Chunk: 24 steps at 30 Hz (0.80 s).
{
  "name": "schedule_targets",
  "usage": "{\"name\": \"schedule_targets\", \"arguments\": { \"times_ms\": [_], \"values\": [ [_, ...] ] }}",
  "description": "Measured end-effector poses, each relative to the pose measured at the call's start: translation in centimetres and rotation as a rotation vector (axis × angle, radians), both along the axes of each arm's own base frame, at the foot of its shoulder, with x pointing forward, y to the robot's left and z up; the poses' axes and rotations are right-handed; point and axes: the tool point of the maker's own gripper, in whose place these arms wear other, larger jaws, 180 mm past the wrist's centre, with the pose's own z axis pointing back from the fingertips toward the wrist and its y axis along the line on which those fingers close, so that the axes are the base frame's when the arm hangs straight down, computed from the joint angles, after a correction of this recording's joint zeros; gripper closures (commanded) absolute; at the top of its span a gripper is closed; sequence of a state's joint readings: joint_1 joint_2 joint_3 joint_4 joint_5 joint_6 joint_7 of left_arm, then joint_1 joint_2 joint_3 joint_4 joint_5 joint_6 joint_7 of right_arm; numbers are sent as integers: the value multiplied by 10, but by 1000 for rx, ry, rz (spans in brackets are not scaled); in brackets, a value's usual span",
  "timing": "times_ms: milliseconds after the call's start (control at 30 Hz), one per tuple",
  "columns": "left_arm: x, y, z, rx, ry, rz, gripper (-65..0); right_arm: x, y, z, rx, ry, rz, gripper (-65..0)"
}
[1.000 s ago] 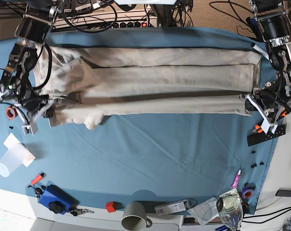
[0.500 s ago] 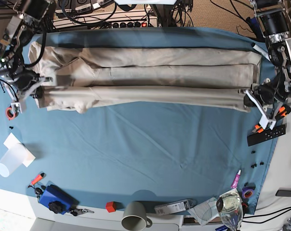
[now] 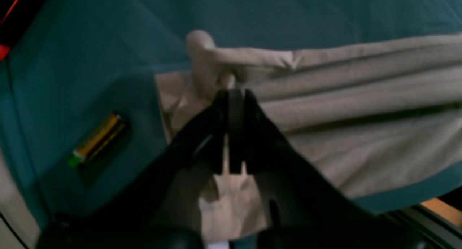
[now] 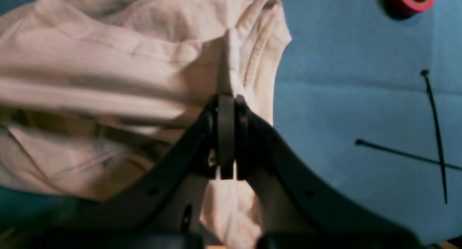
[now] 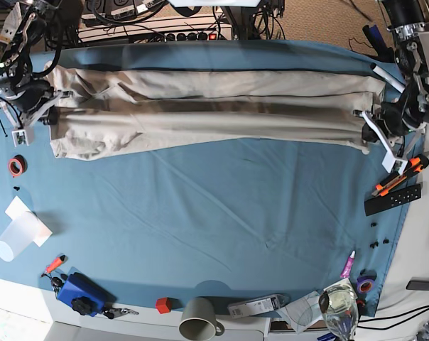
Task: Fold the T-shirt properly
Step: 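Hold the folded strip with both grippers and smooth it flat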
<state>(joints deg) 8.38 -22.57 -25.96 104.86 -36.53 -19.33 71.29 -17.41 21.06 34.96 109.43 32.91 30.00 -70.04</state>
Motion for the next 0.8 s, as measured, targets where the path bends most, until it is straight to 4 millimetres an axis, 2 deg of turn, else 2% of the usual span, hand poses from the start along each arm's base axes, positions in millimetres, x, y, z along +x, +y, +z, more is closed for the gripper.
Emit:
{"name": "schedule_targets", "arguments": {
  "times_ms": [167, 367, 633, 767, 800],
  "values": [
    [-14, 8, -4, 5, 23, 24, 0, -6, 1, -3, -2, 15, 2, 0],
    [-27, 26, -2, 25, 26, 81, 0, -14, -3, -8, -17, 51, -8, 0],
    [-43, 20, -11, -8, 63, 71, 0, -15, -3, -8, -17, 55, -9, 0],
    [-39, 20, -8, -13, 35, 74, 0, -15, -3, -8, -17, 56, -9, 0],
    [-38, 20, -8, -13, 33, 74, -50, -16, -4, -9, -17, 58, -9, 0]
  ]
}}
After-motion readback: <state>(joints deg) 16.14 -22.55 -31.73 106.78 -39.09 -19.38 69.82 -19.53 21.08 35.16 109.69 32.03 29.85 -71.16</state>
